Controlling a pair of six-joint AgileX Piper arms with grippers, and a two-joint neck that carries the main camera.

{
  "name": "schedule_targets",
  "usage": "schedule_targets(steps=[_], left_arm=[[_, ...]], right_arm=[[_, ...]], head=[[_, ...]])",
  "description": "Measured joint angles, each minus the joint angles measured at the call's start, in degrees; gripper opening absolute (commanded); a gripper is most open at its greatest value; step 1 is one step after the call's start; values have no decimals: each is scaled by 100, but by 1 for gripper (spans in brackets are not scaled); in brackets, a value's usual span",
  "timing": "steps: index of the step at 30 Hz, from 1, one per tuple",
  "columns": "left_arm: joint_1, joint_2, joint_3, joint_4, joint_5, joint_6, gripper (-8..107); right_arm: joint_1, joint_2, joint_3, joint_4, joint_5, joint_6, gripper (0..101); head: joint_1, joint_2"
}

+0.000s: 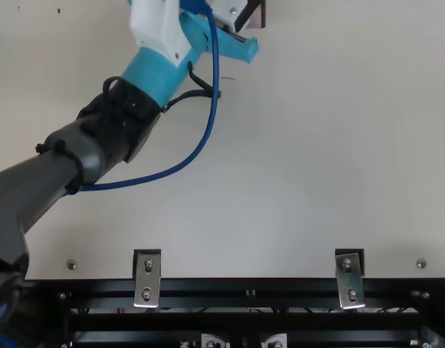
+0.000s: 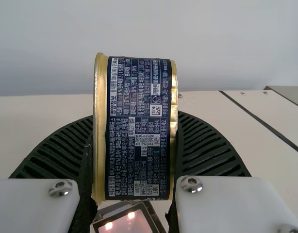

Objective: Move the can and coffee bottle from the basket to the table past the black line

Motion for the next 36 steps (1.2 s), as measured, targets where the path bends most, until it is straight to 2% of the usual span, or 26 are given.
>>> schedule_targets(steps=[13,20,25,29,36], left_arm=[[-3,246,-238,47,27,-129,10],[112,-290,-163,85,224,-138,10],[322,-1016,-138,318,857,-167,10],[506,-1674,-280,578,1588,-233,10],[682,-2712,-728,1328,3384,-679,10]], right_arm=[[0,0,0,0,0,0,101],[0,0,0,0,0,0,101],[0,0,0,0,0,0,101],[0,0,0,0,0,0,101],[0,0,0,0,0,0,101]], head=[[0,0],[0,0],[0,0],[0,0],[0,0]])
